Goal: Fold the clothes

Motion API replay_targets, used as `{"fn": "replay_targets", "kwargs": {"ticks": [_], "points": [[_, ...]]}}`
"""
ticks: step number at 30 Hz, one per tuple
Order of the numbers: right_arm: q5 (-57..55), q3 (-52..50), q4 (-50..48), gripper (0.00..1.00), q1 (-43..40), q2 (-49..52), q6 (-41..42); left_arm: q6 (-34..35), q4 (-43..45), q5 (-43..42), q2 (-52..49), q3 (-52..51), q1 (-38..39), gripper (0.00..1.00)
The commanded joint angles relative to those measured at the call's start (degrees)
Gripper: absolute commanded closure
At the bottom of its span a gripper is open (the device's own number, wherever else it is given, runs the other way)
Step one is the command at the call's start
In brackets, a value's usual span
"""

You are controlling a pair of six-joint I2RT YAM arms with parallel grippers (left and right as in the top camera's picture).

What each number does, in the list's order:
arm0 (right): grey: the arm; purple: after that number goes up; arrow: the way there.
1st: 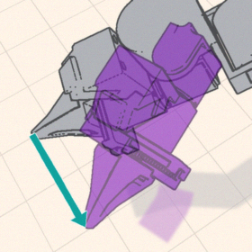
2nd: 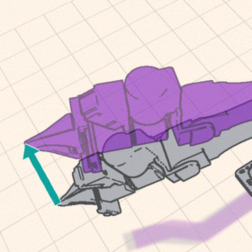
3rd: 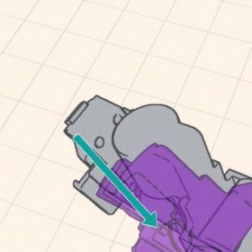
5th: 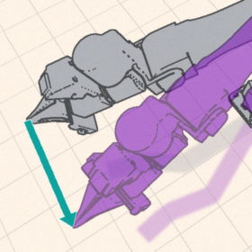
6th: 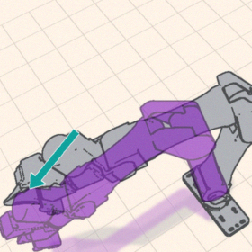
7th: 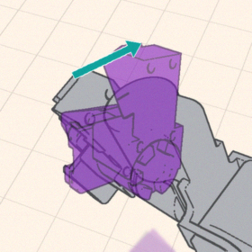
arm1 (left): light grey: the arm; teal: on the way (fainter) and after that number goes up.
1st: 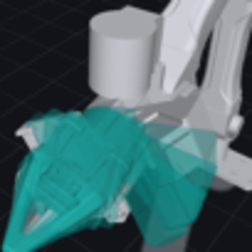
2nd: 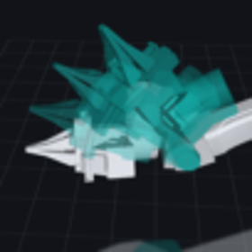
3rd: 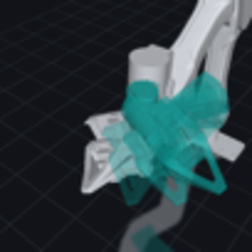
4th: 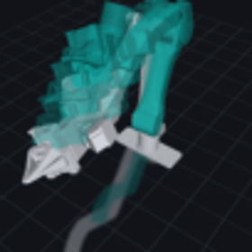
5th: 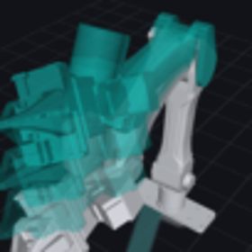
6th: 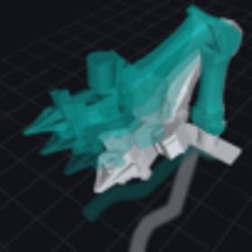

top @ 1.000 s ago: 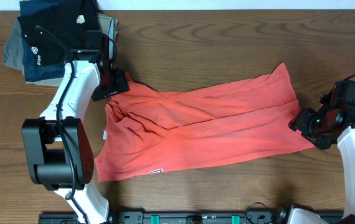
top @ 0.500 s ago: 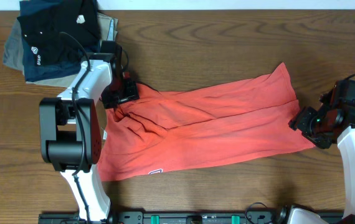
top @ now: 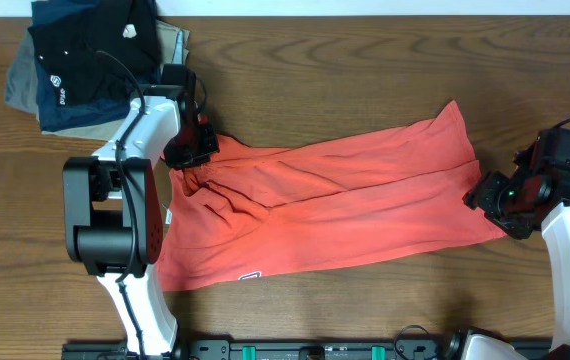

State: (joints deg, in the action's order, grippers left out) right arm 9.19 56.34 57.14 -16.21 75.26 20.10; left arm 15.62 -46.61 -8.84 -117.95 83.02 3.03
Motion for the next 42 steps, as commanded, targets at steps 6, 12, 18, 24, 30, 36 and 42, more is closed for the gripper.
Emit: {"fn": "replay_targets", "kwargs": {"ticks": [6,12,18,24,30,36,42], "points": [[-0.3,1.0,-0.1,0.37,0.6,-0.3,-0.4,0.1,-0.8,0.3,10.3,1.5,0.0,0.94],[-0.3,1.0,-0.3,0.37,0.6,-0.3,-0.4,0.1,-2.6,0.2,13.1,1.5,0.0,0.69],[-0.3,1.0,-0.8,0.37,0.6,-0.3,-0.4,0.1,-5.2,-2.3,13.0,1.5,0.0,0.91],[2.1,1.0,-5.3,0.33,0.7,-0.3,-0.4,0.1,-7.2,-2.2,12.7,1.2,0.0,0.51],[5.0,2.5,-13.8,0.34,0.9,0.8,-0.4,1.0,-7.1,2.4,8.4,-0.3,-0.2,0.39],[4.7,11.4,-14.6,0.32,1.0,8.1,-2.9,0.9,-4.7,2.3,2.6,-0.3,-0.3,0.39],[4.1,21.0,-15.8,0.32,3.8,18.9,-6.8,0.9,-1.6,2.3,2.1,-0.3,-0.4,0.39]]}}
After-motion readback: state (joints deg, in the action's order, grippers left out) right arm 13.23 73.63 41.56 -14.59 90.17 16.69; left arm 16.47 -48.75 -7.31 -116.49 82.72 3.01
